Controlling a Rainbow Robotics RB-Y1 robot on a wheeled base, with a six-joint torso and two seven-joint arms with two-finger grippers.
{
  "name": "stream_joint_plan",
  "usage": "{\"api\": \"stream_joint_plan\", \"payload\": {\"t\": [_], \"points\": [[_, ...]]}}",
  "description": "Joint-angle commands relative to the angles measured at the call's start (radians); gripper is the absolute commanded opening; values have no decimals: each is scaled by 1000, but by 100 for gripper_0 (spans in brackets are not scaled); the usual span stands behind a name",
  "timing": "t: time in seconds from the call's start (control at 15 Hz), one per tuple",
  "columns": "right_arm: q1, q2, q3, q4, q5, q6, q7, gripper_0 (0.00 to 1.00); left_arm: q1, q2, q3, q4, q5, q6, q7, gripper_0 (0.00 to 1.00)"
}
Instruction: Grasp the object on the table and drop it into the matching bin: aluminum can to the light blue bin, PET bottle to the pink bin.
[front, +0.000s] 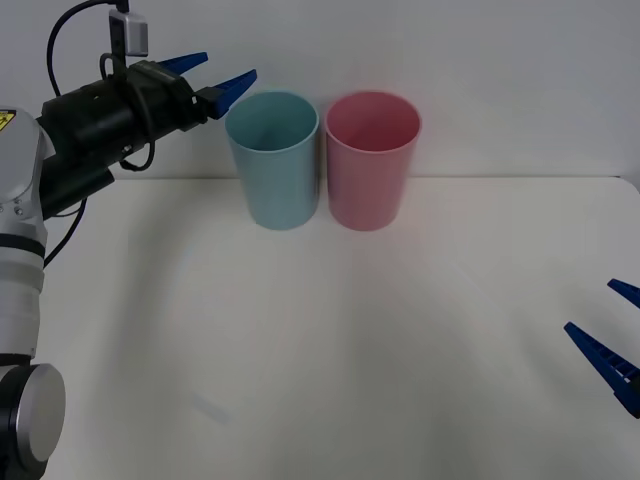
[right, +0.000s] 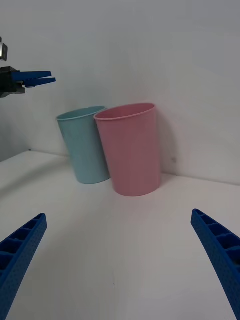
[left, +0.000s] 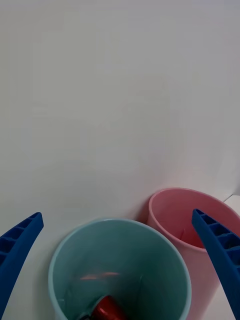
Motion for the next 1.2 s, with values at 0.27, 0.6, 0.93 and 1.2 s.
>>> {"api": "stream_joint_plan", "payload": {"t": [0.27,0.6,0.93,1.2], "points": [[0,0,0,0,0,0,0,100,214,21,49,-216,84,-24,-15,100],[0,0,0,0,0,0,0,100,373,21,150,-314,141,-111,-112,100],[0,0,0,0,0,0,0,100,513,99,189,-314,270,-159,-262,100],[0,0,0,0,0,0,0,100,609,153,278,-316,335,-278,-308,100]]}}
